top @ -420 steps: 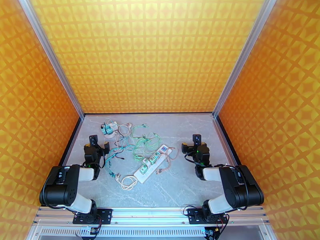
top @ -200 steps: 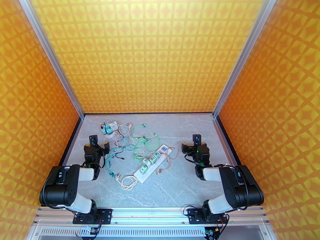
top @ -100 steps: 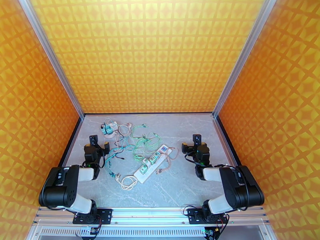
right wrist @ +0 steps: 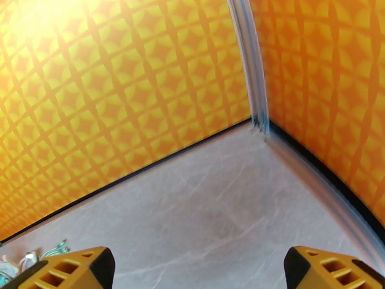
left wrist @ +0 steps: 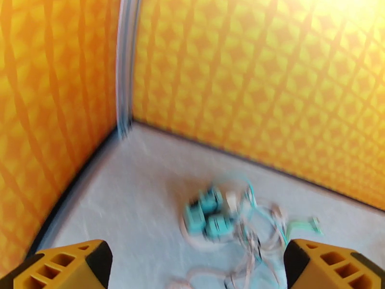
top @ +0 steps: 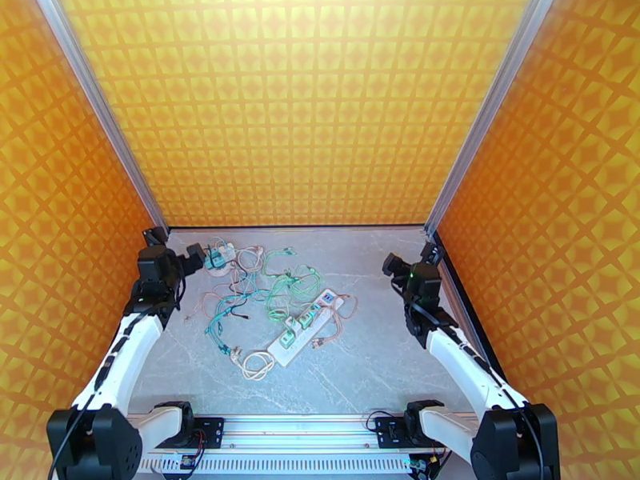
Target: Pull the plug off the socket
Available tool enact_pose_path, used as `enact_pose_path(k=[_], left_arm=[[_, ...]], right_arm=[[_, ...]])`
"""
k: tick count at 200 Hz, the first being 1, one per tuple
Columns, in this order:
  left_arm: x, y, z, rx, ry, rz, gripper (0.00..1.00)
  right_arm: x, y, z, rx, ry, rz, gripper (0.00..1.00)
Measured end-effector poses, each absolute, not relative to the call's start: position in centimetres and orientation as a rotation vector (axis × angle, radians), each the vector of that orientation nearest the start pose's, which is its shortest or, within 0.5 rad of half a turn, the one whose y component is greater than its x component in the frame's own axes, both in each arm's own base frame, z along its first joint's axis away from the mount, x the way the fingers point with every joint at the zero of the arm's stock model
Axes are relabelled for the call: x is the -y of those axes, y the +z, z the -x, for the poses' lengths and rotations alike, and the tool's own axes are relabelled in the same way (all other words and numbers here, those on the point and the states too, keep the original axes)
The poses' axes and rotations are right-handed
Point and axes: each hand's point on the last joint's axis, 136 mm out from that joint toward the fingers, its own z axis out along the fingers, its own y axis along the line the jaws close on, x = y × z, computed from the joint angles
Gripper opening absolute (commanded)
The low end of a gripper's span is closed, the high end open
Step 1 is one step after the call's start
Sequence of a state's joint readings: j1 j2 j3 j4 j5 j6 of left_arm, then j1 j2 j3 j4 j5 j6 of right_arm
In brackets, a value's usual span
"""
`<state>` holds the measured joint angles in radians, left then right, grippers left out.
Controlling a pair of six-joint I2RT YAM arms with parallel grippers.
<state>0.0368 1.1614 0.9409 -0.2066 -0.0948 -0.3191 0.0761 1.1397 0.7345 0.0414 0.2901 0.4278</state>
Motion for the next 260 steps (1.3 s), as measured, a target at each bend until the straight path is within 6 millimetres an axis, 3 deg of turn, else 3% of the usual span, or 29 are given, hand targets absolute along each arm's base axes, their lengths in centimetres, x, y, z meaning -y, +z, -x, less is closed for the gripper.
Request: enact_pose_path(k=[28, 41, 54, 90, 114, 135, 174, 212, 260], left_arm=[[-0.4, 21.8, -36.3, -2.096, -0.196, 0.406, 0.99], [1.0, 20.2, -35.1, -2.147, -0.255, 0.403, 0.99], [2.5, 18.7, -34.2, -2.196, -0.309, 0.393, 0.99], [7.4, 14.6, -31.6, -2.322, -0.446, 0.349, 0.99], [10.2, 13.0, -30.1, -2.381, -0.498, 0.304, 0.99], [11.8, 12.7, -29.5, -2.395, -0.538, 0.283, 0.99], [12.6, 12.5, -29.5, -2.401, -0.556, 0.288, 0.99], [12.9, 12.7, -29.4, -2.405, -0.558, 0.281, 0.99], [14.2, 13.7, -29.4, -2.393, -0.576, 0.211, 0.99]], right_arm=[[-0.5, 19.6, -37.7, -2.002, 0.211, -0.524, 0.78], [-2.0, 18.3, -37.2, -2.064, 0.282, -0.518, 0.73], [-4.1, 17.2, -36.4, -2.125, 0.342, -0.488, 0.68], [-10.7, 14.3, -33.1, -2.272, 0.490, -0.348, 0.36], [-14.5, 12.5, -30.6, -2.352, 0.556, -0.262, 0.23], [-17.7, 11.0, -28.6, -2.414, 0.602, -0.171, 0.23], [-22.2, 7.1, -26.8, -2.521, 0.635, -0.075, 0.22], [-22.9, 3.6, -26.9, -2.591, 0.609, -0.102, 0.22], [-22.8, 2.7, -29.0, -2.599, 0.549, -0.155, 0.20]])
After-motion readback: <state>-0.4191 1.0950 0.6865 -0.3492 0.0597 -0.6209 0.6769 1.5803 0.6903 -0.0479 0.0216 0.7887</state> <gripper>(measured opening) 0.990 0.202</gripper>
